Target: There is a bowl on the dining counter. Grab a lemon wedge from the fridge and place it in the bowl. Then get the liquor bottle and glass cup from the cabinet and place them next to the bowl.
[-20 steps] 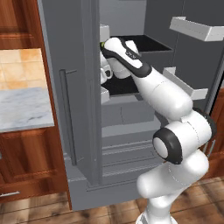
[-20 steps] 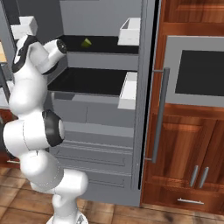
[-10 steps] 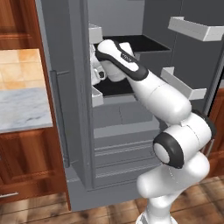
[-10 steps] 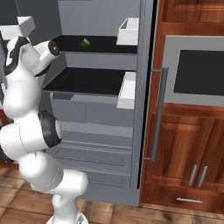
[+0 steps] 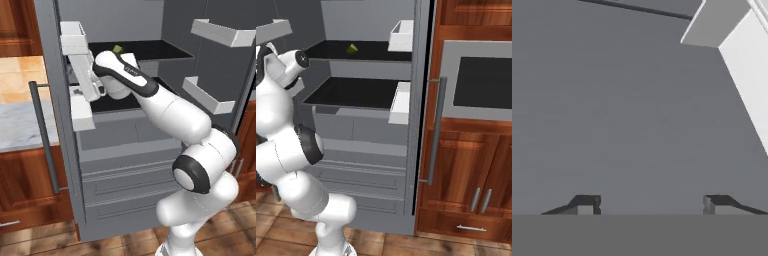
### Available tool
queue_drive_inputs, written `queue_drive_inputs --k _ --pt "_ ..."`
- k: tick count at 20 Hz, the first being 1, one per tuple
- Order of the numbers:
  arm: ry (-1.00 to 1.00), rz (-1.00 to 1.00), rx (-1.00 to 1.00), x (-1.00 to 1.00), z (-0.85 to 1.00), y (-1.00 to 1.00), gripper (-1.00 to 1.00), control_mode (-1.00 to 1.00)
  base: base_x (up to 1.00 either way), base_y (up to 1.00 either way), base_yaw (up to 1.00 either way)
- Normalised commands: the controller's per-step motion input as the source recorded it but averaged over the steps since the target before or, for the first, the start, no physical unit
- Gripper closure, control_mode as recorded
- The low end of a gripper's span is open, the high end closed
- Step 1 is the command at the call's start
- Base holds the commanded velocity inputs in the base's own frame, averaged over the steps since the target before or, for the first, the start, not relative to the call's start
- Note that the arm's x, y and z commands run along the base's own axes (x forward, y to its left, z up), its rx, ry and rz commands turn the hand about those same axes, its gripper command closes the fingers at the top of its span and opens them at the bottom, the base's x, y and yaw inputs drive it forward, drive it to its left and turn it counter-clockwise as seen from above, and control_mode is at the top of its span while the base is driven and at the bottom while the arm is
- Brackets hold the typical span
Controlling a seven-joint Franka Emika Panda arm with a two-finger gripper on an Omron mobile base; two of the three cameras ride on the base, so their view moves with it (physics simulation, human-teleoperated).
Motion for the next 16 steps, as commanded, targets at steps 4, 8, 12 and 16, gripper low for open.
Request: queue_drive_inputs --k 4,8,12,16 --pt "0.05 0.05 -0.13 -0.02 -0.28 0.41 -1.0 -1.0 0.0 0.0 0.0" --pt "-0.14 0.0 -0.31 -0.51 -0.01 -0.49 -1.0 -1.0 0.0 0.0 0.0" --pt "-0.11 -0.03 -0.37 -0.55 0.11 -0.87 -1.0 -1.0 0.0 0.0 0.0" --pt "-0.08 -0.04 -0.38 -0.39 0.11 -1.0 -1.0 -1.0 0.0 0.0 0.0"
